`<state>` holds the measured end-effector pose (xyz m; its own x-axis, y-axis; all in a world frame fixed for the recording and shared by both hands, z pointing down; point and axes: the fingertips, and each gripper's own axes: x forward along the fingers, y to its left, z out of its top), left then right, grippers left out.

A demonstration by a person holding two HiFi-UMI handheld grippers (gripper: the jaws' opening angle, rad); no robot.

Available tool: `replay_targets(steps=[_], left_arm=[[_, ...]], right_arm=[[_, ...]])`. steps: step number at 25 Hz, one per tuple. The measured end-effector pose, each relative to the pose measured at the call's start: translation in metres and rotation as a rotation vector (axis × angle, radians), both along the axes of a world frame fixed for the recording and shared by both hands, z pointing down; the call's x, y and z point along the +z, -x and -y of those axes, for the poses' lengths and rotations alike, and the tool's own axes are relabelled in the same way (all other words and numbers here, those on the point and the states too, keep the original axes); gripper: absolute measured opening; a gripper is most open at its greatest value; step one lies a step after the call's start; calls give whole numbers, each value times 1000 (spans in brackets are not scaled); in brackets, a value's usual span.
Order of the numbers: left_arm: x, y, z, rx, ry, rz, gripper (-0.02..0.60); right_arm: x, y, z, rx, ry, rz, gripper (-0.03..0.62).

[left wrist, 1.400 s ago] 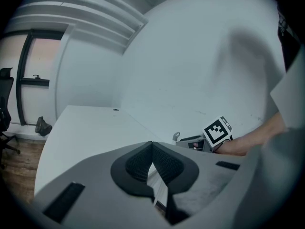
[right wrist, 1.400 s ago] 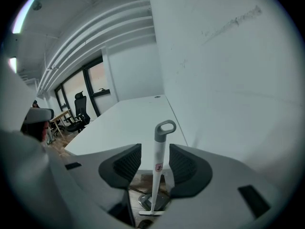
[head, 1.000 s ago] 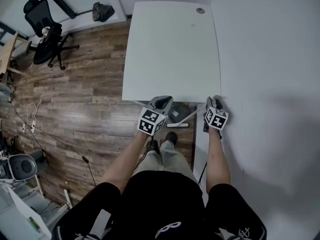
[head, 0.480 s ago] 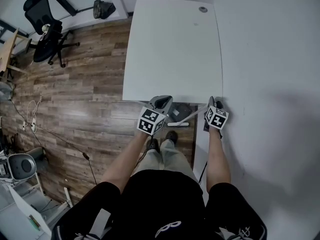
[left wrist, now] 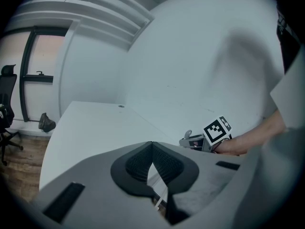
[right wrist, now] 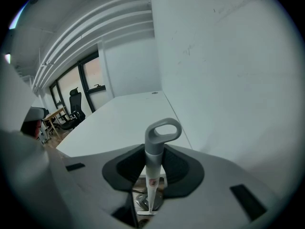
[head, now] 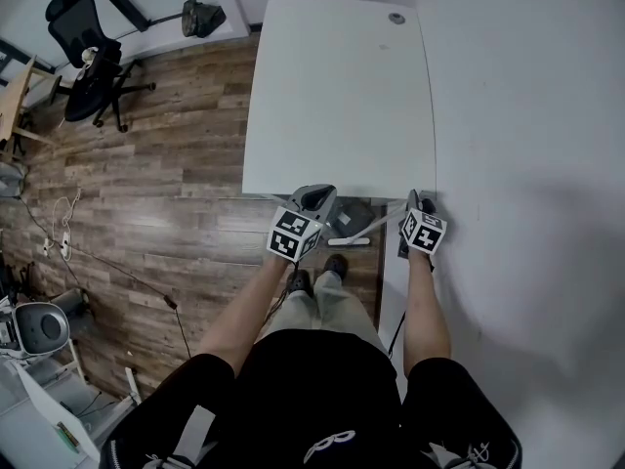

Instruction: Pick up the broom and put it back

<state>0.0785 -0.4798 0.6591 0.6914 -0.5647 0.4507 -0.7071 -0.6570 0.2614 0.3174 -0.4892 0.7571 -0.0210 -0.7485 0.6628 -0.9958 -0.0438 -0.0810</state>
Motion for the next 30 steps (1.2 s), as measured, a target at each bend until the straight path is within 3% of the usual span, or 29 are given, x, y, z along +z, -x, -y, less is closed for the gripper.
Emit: replay_targets(steps=[12,30], left_arm=[[-20,23,-35,27,-33,-13,11],[-39,70,-127,88,-74,-34,11]], right_arm=[[-17,28,-53,-4,-7,-6,114],[-47,89,-165,4,-27,-53,114]])
